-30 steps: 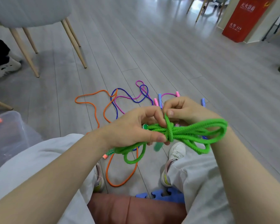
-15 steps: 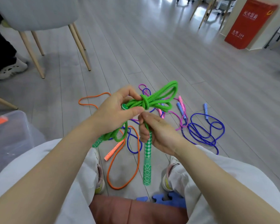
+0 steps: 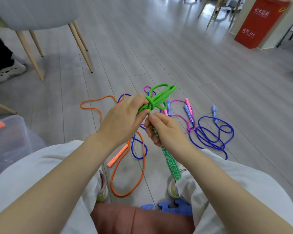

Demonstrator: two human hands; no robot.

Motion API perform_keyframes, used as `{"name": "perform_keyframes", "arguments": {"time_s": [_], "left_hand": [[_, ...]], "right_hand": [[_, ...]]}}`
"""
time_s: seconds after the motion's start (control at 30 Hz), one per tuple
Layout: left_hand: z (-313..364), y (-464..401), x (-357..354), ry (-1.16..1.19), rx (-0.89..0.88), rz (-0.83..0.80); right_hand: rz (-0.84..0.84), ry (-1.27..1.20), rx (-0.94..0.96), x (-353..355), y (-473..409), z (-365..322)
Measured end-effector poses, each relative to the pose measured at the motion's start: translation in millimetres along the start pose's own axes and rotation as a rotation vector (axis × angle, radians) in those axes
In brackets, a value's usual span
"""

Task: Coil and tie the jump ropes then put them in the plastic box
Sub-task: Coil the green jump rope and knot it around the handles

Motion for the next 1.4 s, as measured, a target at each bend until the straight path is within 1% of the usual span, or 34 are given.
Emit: {"name": "perform_keyframes", "arguments": {"time_s": [0.07, 0.2, 0.3, 0.4, 0.47, 0.63, 0.83, 1.17, 1.3, 1.4], "left_hand": [[2.5, 4.1, -5.0, 0.06, 0.013, -0.025], [1.9, 8.5, -11.8, 0.184, 0.099, -0.121], [-1.1, 7.0, -10.9, 0.284, 0.217, -0.215], [-7.3, 7.6, -11.4, 0.381, 0.323, -0.276], [-8.4, 8.6, -11.7, 0.394, 0.339, -0.282], [-6.5, 11.8, -11.9, 0.419, 0.379, -0.312], [-4.1, 12.9, -13.0, 0.369, 0.362, -0.336], [1.0, 13.5, -16.5, 0.42, 0.438, -0.353], [-1.9, 9.6, -14.2, 0.485, 0.48, -0.317], [-3.1, 7.4, -11.2, 0.594, 0.57, -0.299]], "right_hand": [[-0.002, 0.022, 0.016, 2.1, -0.2, -0.5], [0.012, 0.078, 0.01, 4.1, -2.3, 5.3], [0.034, 0.158, 0.041, 6.1, -6.3, 10.8], [0.062, 0.221, 0.079, 12.7, -12.6, 11.3], [0.062, 0.229, 0.084, 17.0, -15.2, 9.1], [0.035, 0.394, 0.17, 23.6, -10.1, 2.0], [0.04, 0.522, 0.201, 26.8, -13.4, 1.4], [0.075, 0.615, 0.259, 26.5, -20.8, 5.8], [0.06, 0.605, 0.301, 28.7, -21.4, 1.2], [0.024, 0.635, 0.331, 29.4, -21.8, 1.5]]}}
Point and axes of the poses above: each hand's wrist, its own y-axis away from the middle knuckle, its own x-axis out of the back of the hand, z = x × y, the point moved 3 cm from there along -y, towards the middle knuckle, and after that the axes turned 13 degrees about z, right-handed, at the moved point
